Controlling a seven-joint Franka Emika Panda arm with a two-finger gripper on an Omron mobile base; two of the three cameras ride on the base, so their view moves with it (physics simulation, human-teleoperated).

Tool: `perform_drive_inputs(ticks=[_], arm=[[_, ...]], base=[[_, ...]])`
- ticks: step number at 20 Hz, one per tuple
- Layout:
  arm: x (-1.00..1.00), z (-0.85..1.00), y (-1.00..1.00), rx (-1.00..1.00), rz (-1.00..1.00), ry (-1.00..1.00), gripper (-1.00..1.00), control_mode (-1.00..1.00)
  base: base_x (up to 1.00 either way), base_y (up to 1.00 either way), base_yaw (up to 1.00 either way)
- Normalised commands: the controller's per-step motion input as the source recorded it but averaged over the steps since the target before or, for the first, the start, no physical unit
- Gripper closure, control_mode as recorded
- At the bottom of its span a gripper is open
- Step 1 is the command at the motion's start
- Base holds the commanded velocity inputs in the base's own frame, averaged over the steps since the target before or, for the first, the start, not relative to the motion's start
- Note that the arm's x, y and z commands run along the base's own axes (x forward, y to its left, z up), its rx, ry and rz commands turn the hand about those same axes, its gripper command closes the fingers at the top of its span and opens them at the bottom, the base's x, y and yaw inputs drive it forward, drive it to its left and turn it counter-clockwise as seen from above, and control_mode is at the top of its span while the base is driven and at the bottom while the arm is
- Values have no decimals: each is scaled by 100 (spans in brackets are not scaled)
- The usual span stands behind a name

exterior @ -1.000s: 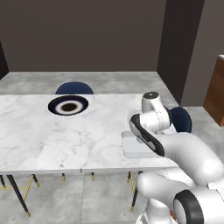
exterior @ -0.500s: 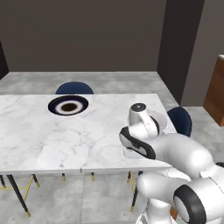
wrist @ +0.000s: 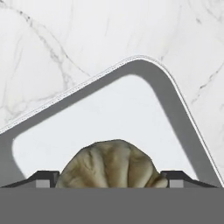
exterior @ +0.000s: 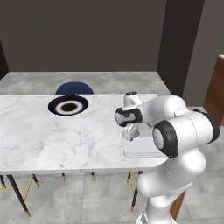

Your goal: Place two dumplings into each of the tupperware containers and then place the containers in the fridge.

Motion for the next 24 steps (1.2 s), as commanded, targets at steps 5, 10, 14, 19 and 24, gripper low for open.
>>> perform_drive_inputs(ticks=[5,10,14,19,24], arm=[[19,-92,-29,15,0,-12,100,-100],[0,-85,-53,19,-1,-16,100,-100],[-14,-21,-6,15,0,-18,-100,-100],[-59,0,-4,7,-7,-11,-100,-100],[-13,0,14,-4,-12,4,-100,-100]], base=[[0,0,0],[0,0,0],[0,0,0],[0,0,0],[0,0,0]])
